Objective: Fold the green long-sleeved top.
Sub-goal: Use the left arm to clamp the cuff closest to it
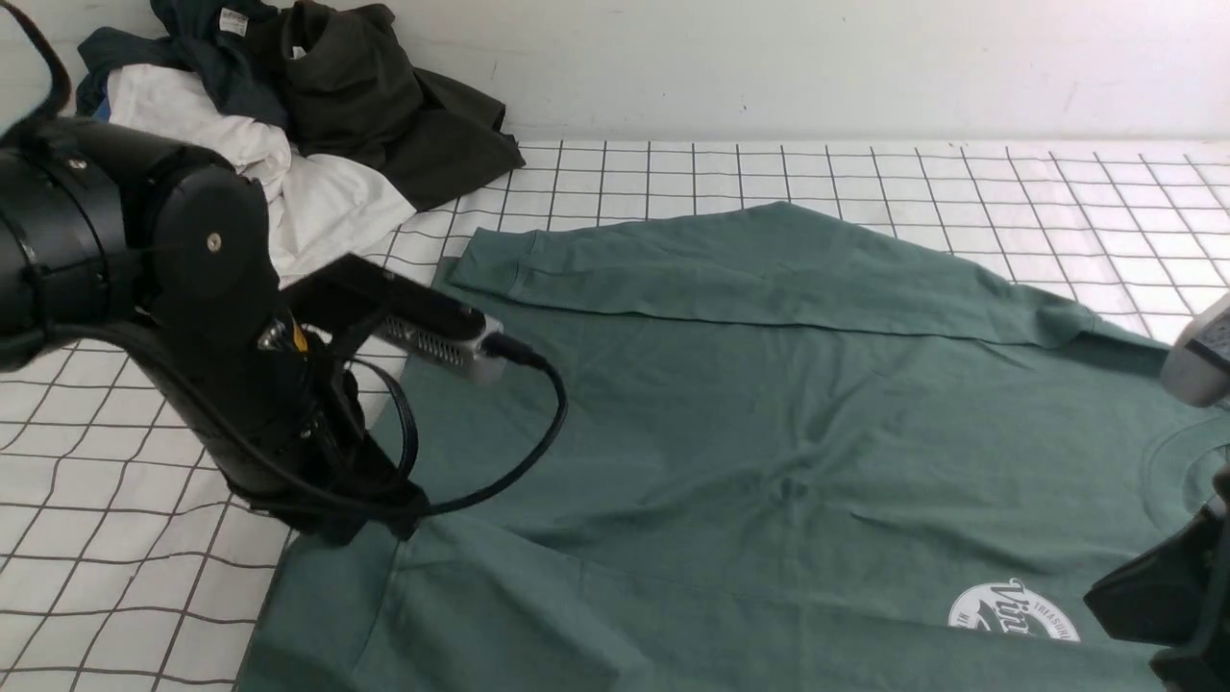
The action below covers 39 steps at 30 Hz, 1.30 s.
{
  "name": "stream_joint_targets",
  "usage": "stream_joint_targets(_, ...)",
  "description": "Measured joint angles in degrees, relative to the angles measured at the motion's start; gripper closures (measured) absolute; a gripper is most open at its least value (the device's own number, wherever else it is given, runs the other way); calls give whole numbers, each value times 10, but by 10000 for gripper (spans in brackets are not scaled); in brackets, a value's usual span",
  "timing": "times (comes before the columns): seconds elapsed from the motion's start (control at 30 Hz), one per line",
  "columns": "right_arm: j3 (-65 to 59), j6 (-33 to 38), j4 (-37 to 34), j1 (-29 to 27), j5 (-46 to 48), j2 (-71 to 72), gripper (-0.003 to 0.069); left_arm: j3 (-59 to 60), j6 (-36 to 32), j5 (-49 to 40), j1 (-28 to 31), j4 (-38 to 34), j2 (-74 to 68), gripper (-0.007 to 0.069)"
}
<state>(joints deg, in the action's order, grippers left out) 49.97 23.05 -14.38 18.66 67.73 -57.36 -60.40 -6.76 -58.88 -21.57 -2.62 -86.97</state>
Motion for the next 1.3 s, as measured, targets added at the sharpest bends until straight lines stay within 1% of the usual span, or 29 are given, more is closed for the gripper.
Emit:
stream_joint_targets(0.23,0,0,0,0,0,0,673,81,4,10,0,-7,-2,600)
stream_joint_targets(0.37,0,-5,0,0,-5,0,673,108,19,37,0,-3,-2,600)
stream_joint_targets(0.53,0,-11,0,0,-9,0,673,120,28,94,0,3,-3,582)
stream_joint_targets(0.63,0,-11,0,0,-9,0,673,120,38,138,0,4,-8,526)
stream_joint_targets(0.67,0,-11,0,0,-9,0,673,120,40,139,0,4,-9,522)
stream_joint_targets(0.7,0,-11,0,0,-9,0,673,120,44,147,0,4,-14,480)
stream_joint_targets(0.77,0,-12,0,0,-9,0,673,120,47,149,0,4,-20,426)
stream_joint_targets(0.8,0,-12,0,0,-9,0,673,120,48,149,0,4,-20,421)
stream_joint_targets(0.87,0,-12,0,0,-9,0,673,120,48,154,0,4,-24,365)
stream_joint_targets(0.97,0,-12,0,0,-9,0,673,120,48,156,0,4,-24,338)
stream_joint_targets(1.13,0,-12,0,0,-9,0,673,120,48,154,0,4,-24,347)
stream_joint_targets(1.23,0,-12,0,0,-10,0,673,120,48,144,0,4,-19,392)
stream_joint_targets(1.27,0,-12,0,0,-10,0,673,120,48,144,0,4,-19,396)
stream_joint_targets(1.3,0,-12,0,0,-10,0,673,120,48,139,0,4,-12,427)
